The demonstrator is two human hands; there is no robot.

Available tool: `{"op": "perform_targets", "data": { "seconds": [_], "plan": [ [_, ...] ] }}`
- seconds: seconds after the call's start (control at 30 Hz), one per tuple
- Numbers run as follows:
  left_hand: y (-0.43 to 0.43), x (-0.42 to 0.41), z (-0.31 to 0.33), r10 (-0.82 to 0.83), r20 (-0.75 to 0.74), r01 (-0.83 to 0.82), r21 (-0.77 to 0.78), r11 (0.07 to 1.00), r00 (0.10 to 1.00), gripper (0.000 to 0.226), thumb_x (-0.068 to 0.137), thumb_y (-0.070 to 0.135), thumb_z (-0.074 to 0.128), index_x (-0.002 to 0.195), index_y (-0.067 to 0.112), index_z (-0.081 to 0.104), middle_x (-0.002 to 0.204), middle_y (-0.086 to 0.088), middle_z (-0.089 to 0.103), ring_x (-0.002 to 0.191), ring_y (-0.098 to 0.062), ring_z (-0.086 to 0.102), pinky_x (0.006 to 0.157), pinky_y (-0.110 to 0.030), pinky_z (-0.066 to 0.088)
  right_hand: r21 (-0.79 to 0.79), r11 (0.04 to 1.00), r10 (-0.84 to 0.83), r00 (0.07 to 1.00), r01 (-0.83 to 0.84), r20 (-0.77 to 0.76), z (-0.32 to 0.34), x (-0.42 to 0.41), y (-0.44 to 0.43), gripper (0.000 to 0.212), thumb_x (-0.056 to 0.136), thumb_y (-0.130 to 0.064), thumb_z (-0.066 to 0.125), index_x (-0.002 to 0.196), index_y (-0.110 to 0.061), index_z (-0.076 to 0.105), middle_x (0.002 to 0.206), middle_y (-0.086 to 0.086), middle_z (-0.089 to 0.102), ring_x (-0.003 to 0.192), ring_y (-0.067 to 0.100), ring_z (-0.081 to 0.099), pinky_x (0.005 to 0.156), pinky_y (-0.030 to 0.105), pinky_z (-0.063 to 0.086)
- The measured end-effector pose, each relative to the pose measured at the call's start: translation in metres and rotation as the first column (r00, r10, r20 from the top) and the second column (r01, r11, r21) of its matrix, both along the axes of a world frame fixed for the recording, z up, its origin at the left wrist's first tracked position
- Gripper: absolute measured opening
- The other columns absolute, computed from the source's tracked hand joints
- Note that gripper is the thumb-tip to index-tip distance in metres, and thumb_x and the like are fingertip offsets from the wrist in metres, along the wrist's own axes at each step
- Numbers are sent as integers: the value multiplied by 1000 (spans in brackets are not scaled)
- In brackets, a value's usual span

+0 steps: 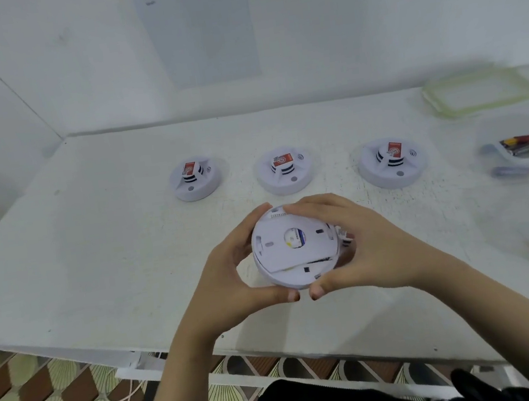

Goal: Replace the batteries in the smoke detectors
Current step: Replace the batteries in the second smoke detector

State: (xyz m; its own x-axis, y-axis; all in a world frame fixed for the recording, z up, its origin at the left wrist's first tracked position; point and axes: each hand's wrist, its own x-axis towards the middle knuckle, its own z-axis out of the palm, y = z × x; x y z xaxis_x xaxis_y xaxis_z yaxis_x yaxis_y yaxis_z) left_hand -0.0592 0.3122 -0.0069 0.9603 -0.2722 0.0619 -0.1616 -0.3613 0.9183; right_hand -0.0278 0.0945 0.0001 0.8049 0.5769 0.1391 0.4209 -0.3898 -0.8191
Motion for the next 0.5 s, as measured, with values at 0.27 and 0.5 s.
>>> {"op": "perform_targets", "data": {
  "seconds": [0.27, 0.5],
  "plan": [
    [-5, -1, -6, -32, -20, 32, -13, 999, 999, 100, 52, 7, 90, 138, 29, 45, 132, 18, 58, 127, -2, 49, 99, -12, 39, 23, 1000, -9, 998, 11, -64, -5, 2, -7, 65, 65, -46, 76, 124, -49, 50, 122, -27, 46, 120, -1, 43, 96, 22, 41],
    [-20, -9, -14, -2, -16, 2, -43, 999, 1000, 111, 53, 2, 91, 143, 27, 31, 131, 26, 50, 125, 2, 48, 94, -12, 43, 101, 989, -96, 990, 106, -99, -14, -3, 1, 63, 61, -44, 77, 121, -46, 55, 117, -21, 57, 115, 2, 50, 94, 23, 42]
  ]
}}
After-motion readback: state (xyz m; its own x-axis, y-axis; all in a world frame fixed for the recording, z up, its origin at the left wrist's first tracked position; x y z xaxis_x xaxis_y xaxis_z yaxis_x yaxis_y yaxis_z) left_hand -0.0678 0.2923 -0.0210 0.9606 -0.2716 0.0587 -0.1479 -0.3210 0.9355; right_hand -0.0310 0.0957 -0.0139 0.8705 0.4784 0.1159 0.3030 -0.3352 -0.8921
